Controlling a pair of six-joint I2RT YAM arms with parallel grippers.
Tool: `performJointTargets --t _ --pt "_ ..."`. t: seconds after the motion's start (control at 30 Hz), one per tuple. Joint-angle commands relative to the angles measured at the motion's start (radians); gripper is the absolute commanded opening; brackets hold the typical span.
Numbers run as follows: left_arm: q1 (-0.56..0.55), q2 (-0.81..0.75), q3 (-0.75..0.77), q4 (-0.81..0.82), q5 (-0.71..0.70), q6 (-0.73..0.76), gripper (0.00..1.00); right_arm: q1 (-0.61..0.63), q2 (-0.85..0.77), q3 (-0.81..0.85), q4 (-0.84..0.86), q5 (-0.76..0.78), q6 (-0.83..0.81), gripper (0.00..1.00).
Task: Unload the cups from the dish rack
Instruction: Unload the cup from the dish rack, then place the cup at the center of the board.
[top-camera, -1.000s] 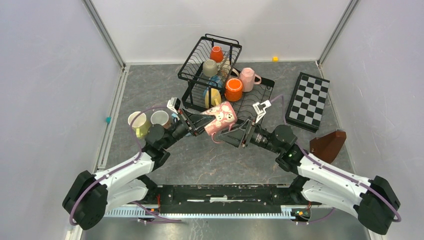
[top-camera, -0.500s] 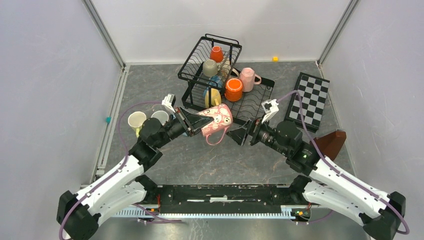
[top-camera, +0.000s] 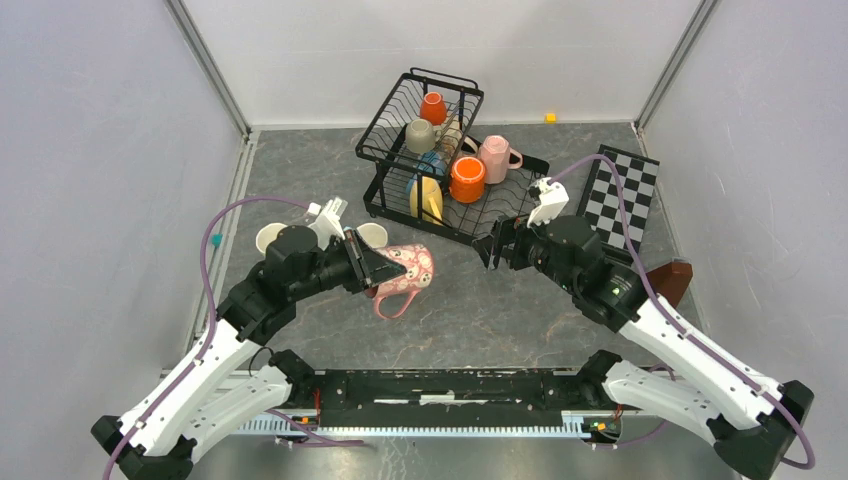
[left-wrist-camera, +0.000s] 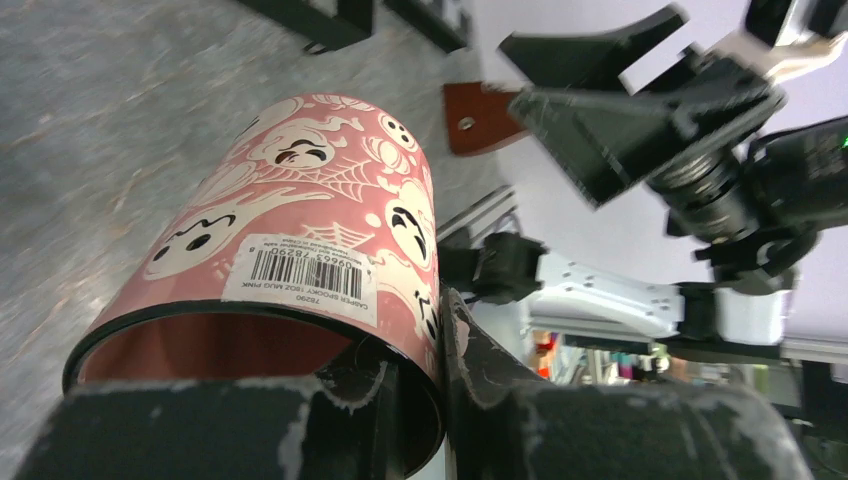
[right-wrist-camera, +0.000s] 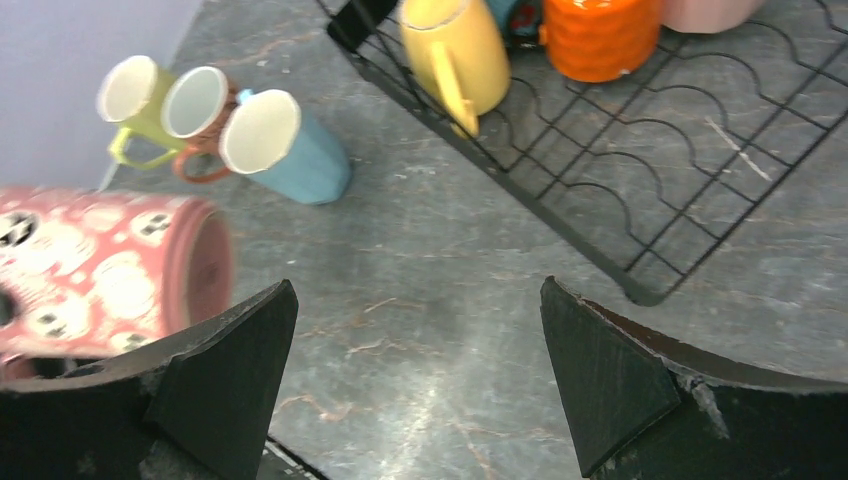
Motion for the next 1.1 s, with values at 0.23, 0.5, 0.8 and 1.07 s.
performJointTargets --t 0.23,0.5,0.8,1.07 --pt "-0.034 0.066 0.188 -0.383 -0.183 0.248 0.02 -0.277 0.072 -0.007 0.011 -0.243 -0.101 0.98" --pt "-0.037 0.171 0.198 -0.524 -0.370 0.268 0.02 -0.293 0.084 -0.024 0.017 -0.263 -0.122 0.98" --pt "-0.010 0.270 0.154 -0.549 -0.491 0.309 0.02 -0.293 0.082 -0.044 0.028 -0.297 -0.150 0.98" --pt "0.061 0.365 0.129 -0.506 -0.475 0.369 0.02 -0.294 0.069 -0.067 0.046 -0.325 -0.161 0.98"
